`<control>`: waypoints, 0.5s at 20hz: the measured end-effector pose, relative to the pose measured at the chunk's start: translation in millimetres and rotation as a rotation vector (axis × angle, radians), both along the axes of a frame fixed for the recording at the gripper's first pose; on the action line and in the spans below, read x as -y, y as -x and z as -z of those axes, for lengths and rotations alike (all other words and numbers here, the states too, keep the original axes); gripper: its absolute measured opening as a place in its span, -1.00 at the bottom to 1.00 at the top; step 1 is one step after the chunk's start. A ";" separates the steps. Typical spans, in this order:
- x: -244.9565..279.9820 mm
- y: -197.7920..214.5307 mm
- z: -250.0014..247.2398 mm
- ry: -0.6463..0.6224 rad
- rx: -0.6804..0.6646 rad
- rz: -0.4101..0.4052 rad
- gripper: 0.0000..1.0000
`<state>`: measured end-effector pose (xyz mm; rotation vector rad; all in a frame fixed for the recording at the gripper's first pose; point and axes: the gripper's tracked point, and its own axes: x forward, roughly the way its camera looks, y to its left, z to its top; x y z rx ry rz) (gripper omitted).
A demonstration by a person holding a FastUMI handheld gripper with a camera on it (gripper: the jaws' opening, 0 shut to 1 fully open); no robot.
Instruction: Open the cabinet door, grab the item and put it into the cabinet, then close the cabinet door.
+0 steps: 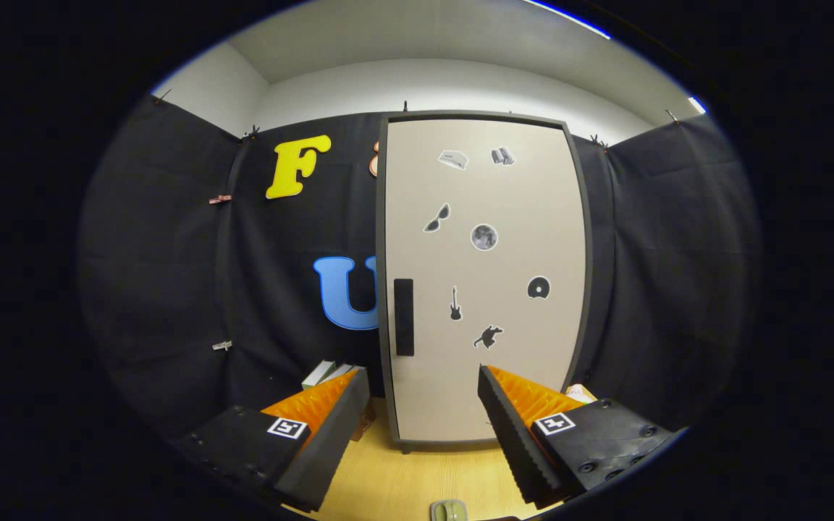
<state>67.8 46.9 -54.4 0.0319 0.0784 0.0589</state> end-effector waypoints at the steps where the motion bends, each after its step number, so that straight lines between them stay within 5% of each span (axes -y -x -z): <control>1: -0.2 -15.0 1.6 0.004 -0.007 -0.010 0.95; 10: -17.0 -129.3 10.4 -0.026 0.004 -0.060 0.95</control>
